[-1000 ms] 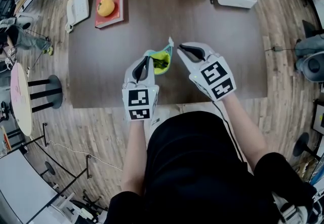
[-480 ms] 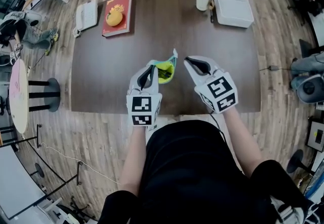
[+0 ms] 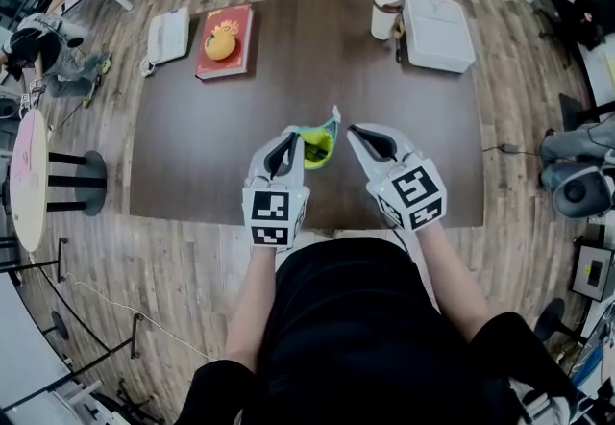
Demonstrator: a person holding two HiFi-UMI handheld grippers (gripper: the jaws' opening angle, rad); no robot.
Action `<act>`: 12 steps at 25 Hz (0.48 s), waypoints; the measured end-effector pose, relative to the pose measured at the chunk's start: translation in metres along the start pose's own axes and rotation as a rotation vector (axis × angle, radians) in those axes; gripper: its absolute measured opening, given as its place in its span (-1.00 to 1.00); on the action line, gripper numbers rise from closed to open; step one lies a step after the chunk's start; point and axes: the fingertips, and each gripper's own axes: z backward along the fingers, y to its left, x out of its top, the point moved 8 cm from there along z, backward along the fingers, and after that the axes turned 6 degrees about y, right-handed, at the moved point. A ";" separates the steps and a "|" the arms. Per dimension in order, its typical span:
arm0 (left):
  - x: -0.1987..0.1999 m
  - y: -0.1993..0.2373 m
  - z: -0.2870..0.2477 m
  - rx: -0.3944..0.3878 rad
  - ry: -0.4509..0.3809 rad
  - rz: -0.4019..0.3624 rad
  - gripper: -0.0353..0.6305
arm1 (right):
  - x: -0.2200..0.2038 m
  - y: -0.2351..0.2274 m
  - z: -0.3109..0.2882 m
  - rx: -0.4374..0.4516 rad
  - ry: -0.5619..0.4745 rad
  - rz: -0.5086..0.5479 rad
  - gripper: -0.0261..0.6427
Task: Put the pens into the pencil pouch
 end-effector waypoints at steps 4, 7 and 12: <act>-0.001 0.003 -0.002 -0.005 0.000 0.009 -0.85 | 0.000 -0.002 -0.001 -0.015 0.012 -0.003 -0.89; 0.000 0.007 -0.002 -0.004 0.004 0.014 -0.85 | 0.003 -0.004 0.000 -0.023 0.022 -0.001 -0.89; 0.006 0.010 -0.004 0.002 -0.006 0.024 -0.85 | 0.005 -0.009 0.001 -0.028 0.016 0.008 -0.89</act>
